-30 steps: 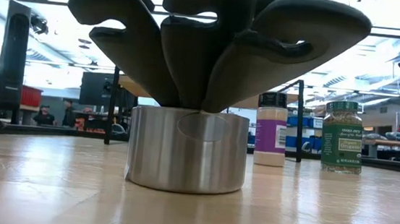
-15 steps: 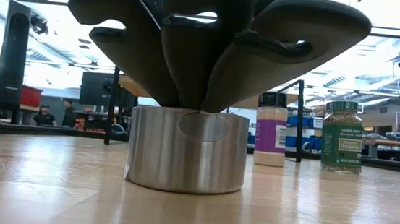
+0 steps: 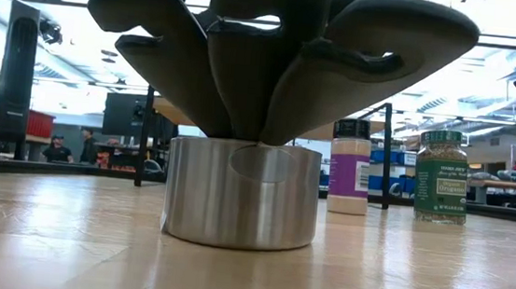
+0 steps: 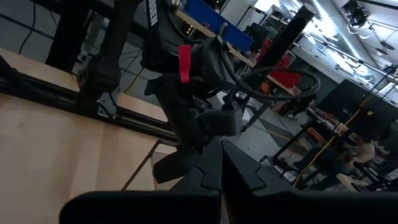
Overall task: Shelf spices
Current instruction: Put the red seasoning can on the shelf
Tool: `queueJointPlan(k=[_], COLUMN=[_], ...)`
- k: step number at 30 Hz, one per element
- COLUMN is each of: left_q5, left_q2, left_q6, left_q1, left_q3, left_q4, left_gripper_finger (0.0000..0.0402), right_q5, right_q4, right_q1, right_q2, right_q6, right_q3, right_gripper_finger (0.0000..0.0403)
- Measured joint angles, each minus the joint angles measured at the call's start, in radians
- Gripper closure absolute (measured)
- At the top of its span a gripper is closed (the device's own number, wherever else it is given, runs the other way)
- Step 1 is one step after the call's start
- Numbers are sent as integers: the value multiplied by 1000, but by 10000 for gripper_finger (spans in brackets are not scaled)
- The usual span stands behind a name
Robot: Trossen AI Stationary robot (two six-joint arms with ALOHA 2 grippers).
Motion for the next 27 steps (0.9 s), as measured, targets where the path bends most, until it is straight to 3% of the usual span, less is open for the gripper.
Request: queueJointPlan(k=[27], left_q5=[-129], left_q2=[0], left_q6=[-85], left_q1=[8], left_q3=[0], left_q4=[0], left_gripper_finger=[401], right_q5=[-11], right_q4=[-3], right_q1=[-8], right_q2=[0], right_q6=[12], right_q3=[-1], right_gripper_finger=[402])
